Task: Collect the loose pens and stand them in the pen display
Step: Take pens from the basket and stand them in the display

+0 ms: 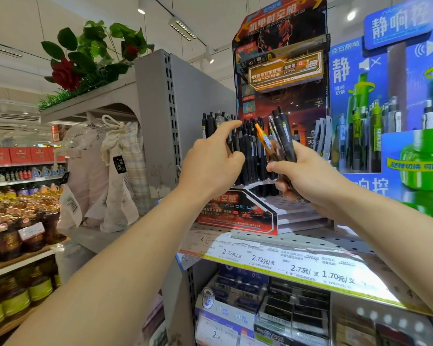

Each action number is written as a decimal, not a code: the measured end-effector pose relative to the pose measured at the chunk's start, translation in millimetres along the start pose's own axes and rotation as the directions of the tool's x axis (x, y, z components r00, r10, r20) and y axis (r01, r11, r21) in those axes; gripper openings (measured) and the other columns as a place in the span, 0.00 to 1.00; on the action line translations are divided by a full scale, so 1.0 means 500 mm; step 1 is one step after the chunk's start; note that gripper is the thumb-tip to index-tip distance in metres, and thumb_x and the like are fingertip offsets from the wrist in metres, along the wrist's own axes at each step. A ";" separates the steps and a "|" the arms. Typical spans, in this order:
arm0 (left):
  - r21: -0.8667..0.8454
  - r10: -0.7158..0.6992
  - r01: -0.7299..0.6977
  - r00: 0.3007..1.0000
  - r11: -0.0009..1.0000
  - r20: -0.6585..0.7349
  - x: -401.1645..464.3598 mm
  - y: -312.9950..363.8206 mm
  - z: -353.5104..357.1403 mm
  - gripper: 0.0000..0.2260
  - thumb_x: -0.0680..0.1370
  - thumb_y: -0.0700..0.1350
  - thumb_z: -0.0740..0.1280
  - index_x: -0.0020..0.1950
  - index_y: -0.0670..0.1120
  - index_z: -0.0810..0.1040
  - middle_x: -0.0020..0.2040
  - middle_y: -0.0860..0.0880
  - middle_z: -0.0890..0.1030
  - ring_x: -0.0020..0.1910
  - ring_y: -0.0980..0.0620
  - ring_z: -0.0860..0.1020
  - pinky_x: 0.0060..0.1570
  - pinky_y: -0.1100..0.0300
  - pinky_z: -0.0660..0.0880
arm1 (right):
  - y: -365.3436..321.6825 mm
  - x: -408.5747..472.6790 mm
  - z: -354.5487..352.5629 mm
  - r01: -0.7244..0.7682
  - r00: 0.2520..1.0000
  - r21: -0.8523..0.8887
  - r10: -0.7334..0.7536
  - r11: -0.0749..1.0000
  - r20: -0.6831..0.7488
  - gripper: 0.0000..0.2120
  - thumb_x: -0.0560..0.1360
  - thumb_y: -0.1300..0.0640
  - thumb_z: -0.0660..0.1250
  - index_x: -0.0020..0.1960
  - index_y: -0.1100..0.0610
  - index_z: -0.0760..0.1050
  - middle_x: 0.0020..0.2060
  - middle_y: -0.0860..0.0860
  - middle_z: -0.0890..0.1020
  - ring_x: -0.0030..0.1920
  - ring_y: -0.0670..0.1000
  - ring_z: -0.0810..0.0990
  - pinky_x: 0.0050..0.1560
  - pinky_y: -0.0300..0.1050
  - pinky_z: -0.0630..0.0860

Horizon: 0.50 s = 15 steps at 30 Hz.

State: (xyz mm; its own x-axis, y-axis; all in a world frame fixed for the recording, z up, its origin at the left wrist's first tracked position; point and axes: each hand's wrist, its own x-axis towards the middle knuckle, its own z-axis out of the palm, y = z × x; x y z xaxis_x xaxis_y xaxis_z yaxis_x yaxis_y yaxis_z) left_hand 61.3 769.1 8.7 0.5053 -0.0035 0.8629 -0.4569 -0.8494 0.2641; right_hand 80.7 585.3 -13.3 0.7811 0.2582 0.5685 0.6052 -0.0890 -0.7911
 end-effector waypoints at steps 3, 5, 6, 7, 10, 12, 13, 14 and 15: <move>-0.002 -0.034 0.034 0.998 0.999 0.061 -0.003 0.002 0.004 0.30 0.74 0.46 0.63 0.75 0.64 0.62 0.30 0.52 0.79 0.31 0.55 0.78 0.37 0.53 0.80 | -0.001 0.001 0.001 0.011 1.000 0.005 -0.011 1.000 -0.008 0.07 0.82 0.61 0.64 0.55 0.49 0.73 0.40 0.53 0.74 0.27 0.46 0.73 0.26 0.41 0.69; -0.005 -0.034 0.034 0.996 0.999 0.087 0.002 0.006 0.002 0.30 0.74 0.47 0.62 0.75 0.63 0.62 0.29 0.51 0.80 0.31 0.56 0.78 0.38 0.55 0.79 | -0.001 0.002 0.001 0.018 1.000 0.010 -0.018 1.000 -0.017 0.07 0.83 0.61 0.63 0.54 0.49 0.73 0.40 0.53 0.74 0.27 0.46 0.73 0.26 0.41 0.70; 0.014 -0.033 0.031 0.994 0.999 0.108 0.006 0.008 0.000 0.30 0.74 0.48 0.62 0.75 0.62 0.62 0.29 0.50 0.80 0.31 0.55 0.79 0.39 0.55 0.80 | -0.001 0.003 0.001 0.021 1.000 0.015 -0.021 1.000 -0.020 0.08 0.83 0.61 0.63 0.55 0.48 0.74 0.40 0.53 0.74 0.27 0.46 0.73 0.26 0.41 0.70; 0.042 -0.035 0.029 0.990 0.999 0.135 0.011 0.011 -0.001 0.29 0.75 0.48 0.62 0.76 0.61 0.63 0.28 0.50 0.80 0.31 0.55 0.79 0.41 0.54 0.80 | 0.000 0.004 0.000 0.022 1.000 0.022 -0.021 1.000 -0.023 0.08 0.83 0.61 0.63 0.55 0.48 0.74 0.40 0.52 0.75 0.28 0.46 0.73 0.26 0.41 0.70; 0.099 -0.049 0.031 0.982 0.995 0.182 0.018 0.018 -0.002 0.28 0.76 0.48 0.63 0.76 0.59 0.63 0.28 0.50 0.79 0.32 0.52 0.80 0.42 0.52 0.81 | 0.001 0.005 0.000 0.013 1.000 0.026 -0.013 1.000 -0.022 0.08 0.82 0.61 0.64 0.56 0.49 0.75 0.38 0.52 0.75 0.30 0.47 0.74 0.28 0.42 0.72; 0.098 -0.050 0.032 0.982 0.995 0.180 0.018 0.020 -0.001 0.28 0.76 0.48 0.64 0.76 0.59 0.63 0.28 0.50 0.79 0.32 0.52 0.80 0.41 0.53 0.80 | 0.001 0.004 -0.001 0.012 1.000 0.030 -0.012 0.999 -0.012 0.07 0.82 0.61 0.64 0.56 0.50 0.75 0.37 0.52 0.74 0.29 0.46 0.74 0.29 0.41 0.73; 0.093 -0.049 0.033 0.983 0.995 0.177 0.017 0.020 -0.001 0.28 0.76 0.48 0.64 0.76 0.59 0.63 0.28 0.50 0.80 0.32 0.52 0.80 0.41 0.54 0.80 | 0.000 0.004 -0.001 0.012 1.000 0.035 -0.011 0.999 -0.008 0.07 0.82 0.61 0.64 0.56 0.50 0.76 0.38 0.52 0.74 0.29 0.46 0.75 0.29 0.41 0.73; 0.085 -0.050 0.035 0.984 0.996 0.172 0.016 0.020 0.000 0.28 0.76 0.48 0.64 0.76 0.60 0.63 0.29 0.49 0.80 0.32 0.52 0.80 0.41 0.54 0.79 | 0.000 0.003 -0.002 0.011 1.000 0.041 -0.011 0.999 -0.004 0.07 0.82 0.61 0.64 0.56 0.49 0.76 0.38 0.52 0.74 0.29 0.45 0.75 0.29 0.40 0.74; 0.073 -0.052 0.040 0.984 0.997 0.168 0.015 0.020 0.000 0.29 0.76 0.49 0.64 0.76 0.60 0.62 0.29 0.50 0.81 0.32 0.52 0.80 0.41 0.54 0.79 | 0.000 0.002 -0.001 0.010 1.000 0.044 -0.010 0.999 0.001 0.08 0.82 0.61 0.64 0.55 0.49 0.76 0.38 0.51 0.74 0.29 0.45 0.75 0.30 0.39 0.75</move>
State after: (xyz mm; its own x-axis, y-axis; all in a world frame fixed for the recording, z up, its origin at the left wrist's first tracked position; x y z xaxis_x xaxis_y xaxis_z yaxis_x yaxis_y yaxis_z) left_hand 60.7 760.8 17.9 0.6438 -0.0480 0.7637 -0.3817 -0.8852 0.2661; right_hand 81.6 584.8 -12.4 0.7749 0.2596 0.5763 0.6056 -0.0439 -0.7946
